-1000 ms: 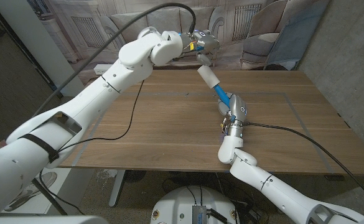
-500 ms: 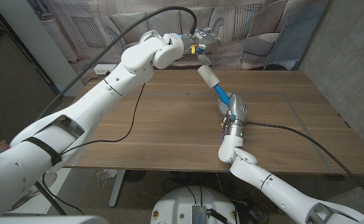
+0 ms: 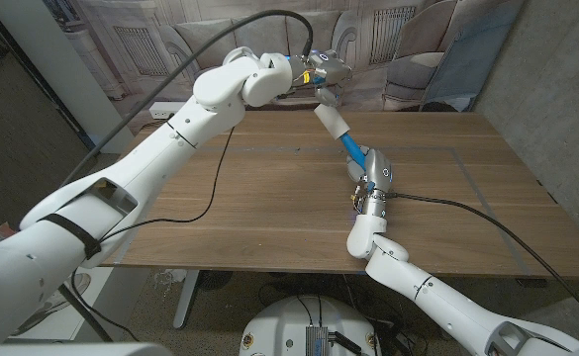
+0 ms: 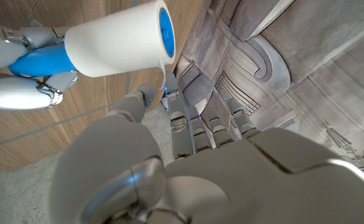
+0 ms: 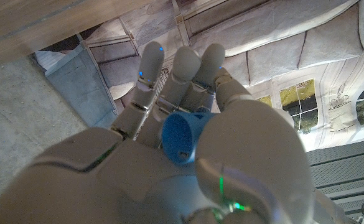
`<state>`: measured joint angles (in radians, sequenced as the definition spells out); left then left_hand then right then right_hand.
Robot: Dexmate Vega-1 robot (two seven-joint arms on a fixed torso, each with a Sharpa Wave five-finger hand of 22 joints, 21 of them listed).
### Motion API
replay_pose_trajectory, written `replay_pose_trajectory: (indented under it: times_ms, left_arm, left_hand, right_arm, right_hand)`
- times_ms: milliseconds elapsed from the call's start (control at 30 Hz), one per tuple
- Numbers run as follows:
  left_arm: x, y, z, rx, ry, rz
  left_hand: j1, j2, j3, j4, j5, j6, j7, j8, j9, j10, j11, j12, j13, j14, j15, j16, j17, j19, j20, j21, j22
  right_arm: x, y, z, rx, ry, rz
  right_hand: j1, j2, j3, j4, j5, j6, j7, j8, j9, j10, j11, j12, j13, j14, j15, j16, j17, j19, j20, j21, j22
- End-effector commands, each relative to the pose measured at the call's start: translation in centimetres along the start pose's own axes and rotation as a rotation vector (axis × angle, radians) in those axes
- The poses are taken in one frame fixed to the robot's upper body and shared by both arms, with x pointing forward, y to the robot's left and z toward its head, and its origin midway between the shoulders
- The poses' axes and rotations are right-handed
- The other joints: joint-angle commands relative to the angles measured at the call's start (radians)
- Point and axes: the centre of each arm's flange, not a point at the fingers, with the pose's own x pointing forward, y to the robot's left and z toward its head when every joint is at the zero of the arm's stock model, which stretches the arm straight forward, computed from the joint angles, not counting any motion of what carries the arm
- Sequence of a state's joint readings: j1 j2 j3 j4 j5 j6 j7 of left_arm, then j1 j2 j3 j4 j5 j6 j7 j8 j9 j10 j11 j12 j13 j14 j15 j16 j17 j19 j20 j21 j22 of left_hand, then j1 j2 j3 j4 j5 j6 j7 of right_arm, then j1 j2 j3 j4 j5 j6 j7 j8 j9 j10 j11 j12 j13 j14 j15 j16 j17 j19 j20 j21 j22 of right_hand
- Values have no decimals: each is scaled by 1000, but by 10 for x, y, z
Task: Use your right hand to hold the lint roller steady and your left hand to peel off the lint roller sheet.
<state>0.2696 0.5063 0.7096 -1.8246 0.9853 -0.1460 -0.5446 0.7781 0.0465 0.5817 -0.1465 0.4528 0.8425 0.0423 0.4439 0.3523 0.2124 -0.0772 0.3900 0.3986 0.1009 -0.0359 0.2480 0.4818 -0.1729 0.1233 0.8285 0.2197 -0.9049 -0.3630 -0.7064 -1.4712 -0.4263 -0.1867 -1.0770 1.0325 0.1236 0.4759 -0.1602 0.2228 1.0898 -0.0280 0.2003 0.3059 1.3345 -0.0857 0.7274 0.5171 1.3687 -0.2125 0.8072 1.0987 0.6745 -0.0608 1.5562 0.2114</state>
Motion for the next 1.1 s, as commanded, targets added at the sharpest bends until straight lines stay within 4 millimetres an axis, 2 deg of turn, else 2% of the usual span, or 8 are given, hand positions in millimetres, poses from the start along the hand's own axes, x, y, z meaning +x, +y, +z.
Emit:
replay_pose_trajectory:
  times_ms: [33,267,333,433,667,800,933,1100]
  left_arm:
    - [-1,2,4,25,1,55]
    - [2,-1,4,25,14,43]
    - [4,0,3,15,7,14]
    - [5,-1,7,55,13,23]
    - [9,-4,11,81,19,21]
    - [9,-5,12,75,10,44]
    - [7,-5,14,101,13,113]
    - [6,-3,17,125,25,92]
  left_hand:
    - [27,-15,14,-9,5,56,-19,32,12,32,-14,17,1,29,-20,6,-1,32,-8,19,0]
    - [31,-25,17,-11,-1,50,-15,41,24,38,-15,20,1,36,-22,4,-2,39,-10,26,-1]
    - [26,-32,23,-3,-11,-52,-14,-6,13,16,-4,13,1,28,-13,-5,0,36,-6,32,-3]
    - [19,-31,24,4,-14,-78,-2,-24,4,12,-3,12,2,25,-11,-7,1,33,-7,35,-4]
    - [15,-34,29,4,-25,-8,-13,-9,-10,33,-15,22,1,42,-19,-6,0,39,-3,43,-6]
    - [44,-39,37,-13,-40,30,-34,14,0,47,-24,27,1,52,-24,-5,-2,57,-6,52,-10]
    - [62,-43,32,-20,-54,49,-38,30,9,57,-30,31,1,60,-28,0,1,69,-9,57,-13]
    - [89,-42,9,-16,-96,99,-57,80,37,88,-54,43,2,83,-48,18,15,102,-17,74,-17]
  right_arm:
    - [2,2,0,-5,4,-2]
    - [3,2,-1,5,-1,-1]
    - [3,1,-1,16,-5,7]
    - [2,1,-2,23,-4,-2]
    - [1,-3,-4,24,0,-16]
    - [1,-4,-4,14,-4,-19]
    - [1,-4,-2,-9,-2,-15]
    - [1,-4,-4,31,-2,-18]
  right_hand:
    - [2,11,-6,0,4,98,87,9,4,39,31,-2,2,-12,-12,-1,2,-6,-145,5,3]
    - [2,12,-7,1,4,97,86,9,5,37,29,-4,1,-10,-12,0,5,-6,-144,5,3]
    - [2,12,-7,0,4,98,87,9,4,38,31,-3,2,-13,-12,-4,2,-7,-145,5,3]
    - [2,12,-7,0,4,97,87,9,4,38,30,-4,1,-10,-12,-4,2,-7,-145,5,3]
    - [3,12,-8,0,4,98,87,9,4,39,31,-3,3,-10,-12,-6,2,-8,-145,5,3]
    - [2,12,-9,0,4,99,88,8,2,39,31,-3,2,-8,-12,-5,3,-8,-144,5,3]
    - [2,12,-9,0,5,99,88,9,4,39,33,-3,3,-11,-12,-8,4,-7,-145,4,3]
    - [2,13,-9,1,5,98,85,9,4,39,34,-3,3,-14,-12,-13,0,-7,-144,5,3]
